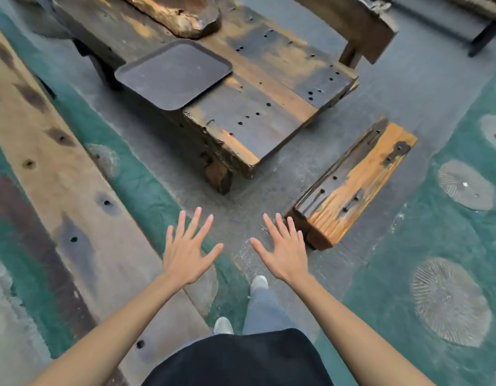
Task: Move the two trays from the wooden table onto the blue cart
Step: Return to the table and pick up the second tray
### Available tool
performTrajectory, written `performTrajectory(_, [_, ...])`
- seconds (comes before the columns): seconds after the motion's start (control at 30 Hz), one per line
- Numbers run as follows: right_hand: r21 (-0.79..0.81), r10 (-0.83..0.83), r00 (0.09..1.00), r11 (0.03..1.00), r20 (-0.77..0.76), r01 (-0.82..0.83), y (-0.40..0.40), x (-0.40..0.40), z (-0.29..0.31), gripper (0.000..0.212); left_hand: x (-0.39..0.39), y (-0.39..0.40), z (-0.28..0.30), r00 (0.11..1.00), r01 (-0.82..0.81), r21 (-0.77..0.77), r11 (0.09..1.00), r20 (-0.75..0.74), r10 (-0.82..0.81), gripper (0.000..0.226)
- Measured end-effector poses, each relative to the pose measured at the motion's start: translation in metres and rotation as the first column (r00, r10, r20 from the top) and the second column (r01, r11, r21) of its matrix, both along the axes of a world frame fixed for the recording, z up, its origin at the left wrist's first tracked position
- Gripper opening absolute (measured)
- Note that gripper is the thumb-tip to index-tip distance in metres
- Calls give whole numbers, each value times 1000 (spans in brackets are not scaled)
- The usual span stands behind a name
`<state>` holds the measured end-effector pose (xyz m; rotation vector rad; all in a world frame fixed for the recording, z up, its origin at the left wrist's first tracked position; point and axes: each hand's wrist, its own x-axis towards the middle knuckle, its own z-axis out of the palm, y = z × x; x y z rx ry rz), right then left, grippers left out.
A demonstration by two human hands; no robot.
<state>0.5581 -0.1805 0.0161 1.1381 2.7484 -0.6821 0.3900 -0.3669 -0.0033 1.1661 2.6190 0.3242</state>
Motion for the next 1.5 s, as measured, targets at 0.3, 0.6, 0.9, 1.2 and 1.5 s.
performTrajectory(0.3, [9,191,981,982,-46,-190,124,-192,-15,80,-168,98,-8,981,-189,-1,982,-32,189,77])
performTrajectory(0.6, [-142,291,956,946,-25,-292,223,-356,-23,79,-316,225,5,962,-266,-18,964,55,267,77])
performTrajectory(0.9, [-296,253,966,920,-46,-256,274,-465,-22,82,-441,256,4,922,-357,17,934,168,349,75])
performTrajectory(1.2, [-667,-349,934,679,72,305,288,-573,-46,81,-648,297,-20,915,-303,75,950,302,268,79])
performTrajectory(1.5, [-689,-782,587,309,208,655,280,-668,-66,70,-818,339,-46,915,-241,-29,970,326,237,77])
